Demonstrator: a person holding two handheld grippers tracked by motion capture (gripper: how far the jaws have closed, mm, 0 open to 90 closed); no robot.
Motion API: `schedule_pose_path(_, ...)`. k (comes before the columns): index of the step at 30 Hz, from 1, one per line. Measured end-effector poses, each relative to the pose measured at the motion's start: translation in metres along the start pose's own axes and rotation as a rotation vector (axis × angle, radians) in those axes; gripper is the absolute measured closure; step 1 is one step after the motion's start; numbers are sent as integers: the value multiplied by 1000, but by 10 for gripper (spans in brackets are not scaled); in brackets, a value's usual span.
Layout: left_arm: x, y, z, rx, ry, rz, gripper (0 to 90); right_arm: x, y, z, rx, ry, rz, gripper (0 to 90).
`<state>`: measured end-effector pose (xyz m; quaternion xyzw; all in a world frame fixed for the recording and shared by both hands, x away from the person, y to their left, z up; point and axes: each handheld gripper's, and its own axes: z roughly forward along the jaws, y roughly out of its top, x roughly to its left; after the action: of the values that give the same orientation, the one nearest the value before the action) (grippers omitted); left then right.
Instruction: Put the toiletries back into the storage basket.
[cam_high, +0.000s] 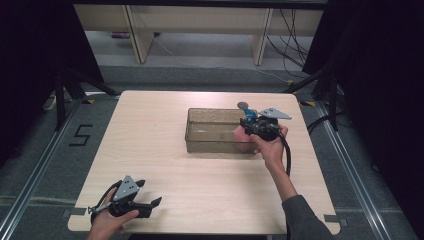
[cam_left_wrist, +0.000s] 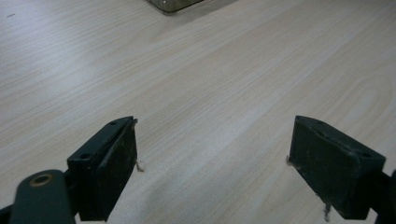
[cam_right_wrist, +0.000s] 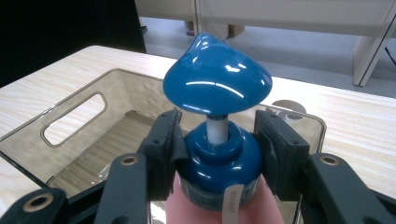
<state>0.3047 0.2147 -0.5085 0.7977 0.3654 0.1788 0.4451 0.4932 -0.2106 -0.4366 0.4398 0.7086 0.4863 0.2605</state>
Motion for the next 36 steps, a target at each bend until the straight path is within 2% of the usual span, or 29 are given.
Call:
schedule_pose_path(1, 2, 1, 0, 9, 6, 16, 148, 2, 0, -1, 17, 19, 41, 508)
schedule_pose_path(2, 3, 1, -1, 15, 9, 43, 148, 1, 0, 0, 2, 18, 51, 476)
schedule_pose_path(3, 0, 0, 0, -1, 0, 2, 148, 0, 1, -1, 16, 9, 56, 450)
schedule_pose_path(5, 0, 0, 0, -2, -2, 3, 148, 1, 0, 0, 10, 18, 95, 407)
schedule_pose_path(12, 1, 0, -1, -5, 3, 5, 148, 4, 2, -2, 9, 10, 137, 298)
schedule_pose_path(16, 1, 0, -1, 0, 0, 3, 148, 2, 3, -3, 18, 10, 130, 277)
schedule_pose_path(19, 1, 0, -1, -3, 2, 7, 148, 1, 2, -3, 3, 31, 133, 269)
schedule_pose_path(20, 1, 0, -1, 3, 1, 6, 148, 0, 2, -4, 14, 7, 114, 267)
schedule_pose_path(22, 1, 0, -1, -2, -1, 2, 148, 1, 3, -5, 12, 22, 135, 265)
schedule_pose_path(24, 1, 1, -2, 6, 8, 5, 148, 3, 4, -6, 10, 24, 126, 264)
schedule_pose_path(25, 1, 1, -2, 4, 8, 5, 148, 3, 4, -6, 4, 19, 106, 264)
schedule_pose_path(29, 1, 0, -2, 3, 8, 6, 148, 6, 5, -9, 4, 20, 122, 259)
schedule_pose_path(30, 1, 1, -2, 2, 9, 6, 148, 4, 5, -8, -5, 30, 83, 261)
schedule_pose_path(32, 1, 0, -2, 2, 7, 6, 148, 5, 6, -10, 7, 18, 74, 262)
schedule_pose_path(36, 2, 1, -2, -3, 6, 7, 148, 7, 6, -12, 3, 28, 102, 261)
